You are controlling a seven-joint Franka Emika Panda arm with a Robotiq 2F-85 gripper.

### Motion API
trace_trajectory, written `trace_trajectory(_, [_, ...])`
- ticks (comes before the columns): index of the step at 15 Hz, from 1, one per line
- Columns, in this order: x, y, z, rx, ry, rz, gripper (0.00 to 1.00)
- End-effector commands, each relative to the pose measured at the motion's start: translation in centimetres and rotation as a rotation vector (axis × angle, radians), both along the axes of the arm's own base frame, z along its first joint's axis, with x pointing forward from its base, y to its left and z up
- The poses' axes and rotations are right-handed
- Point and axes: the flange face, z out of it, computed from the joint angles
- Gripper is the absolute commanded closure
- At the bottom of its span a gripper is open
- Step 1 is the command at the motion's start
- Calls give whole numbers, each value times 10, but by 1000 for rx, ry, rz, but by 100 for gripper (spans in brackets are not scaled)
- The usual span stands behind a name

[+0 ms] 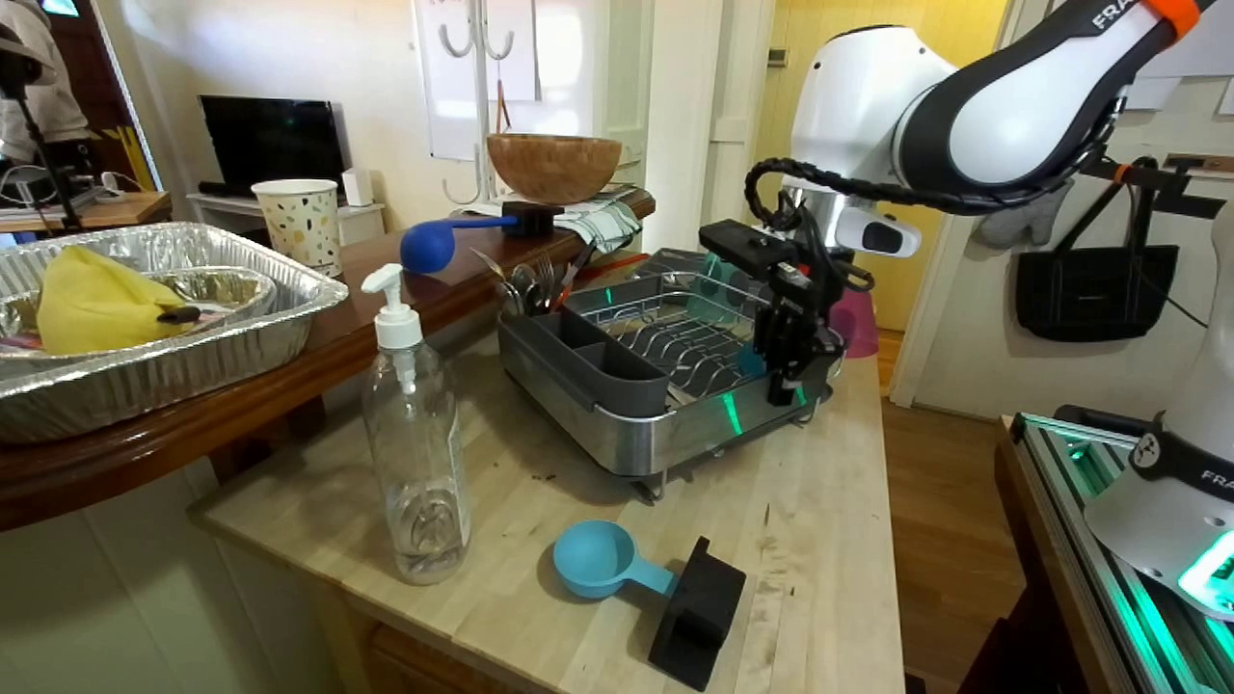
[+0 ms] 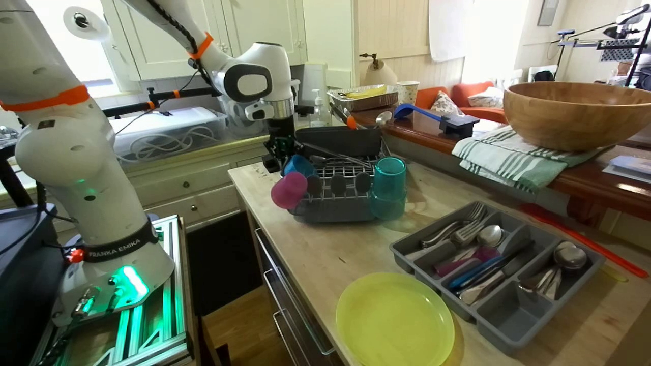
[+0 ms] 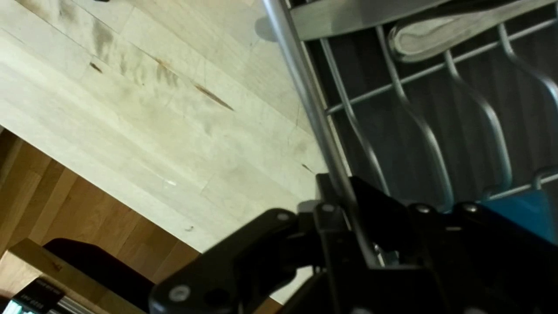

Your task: Turn the left rack to the right

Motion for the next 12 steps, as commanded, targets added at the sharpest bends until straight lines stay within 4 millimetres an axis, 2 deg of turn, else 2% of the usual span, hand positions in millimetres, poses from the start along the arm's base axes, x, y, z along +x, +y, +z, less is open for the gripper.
trace_trajectory(1, [1, 1, -11, 65, -13, -152, 97])
trace_trajectory(12, [-12, 32, -17, 232, -145, -356, 97])
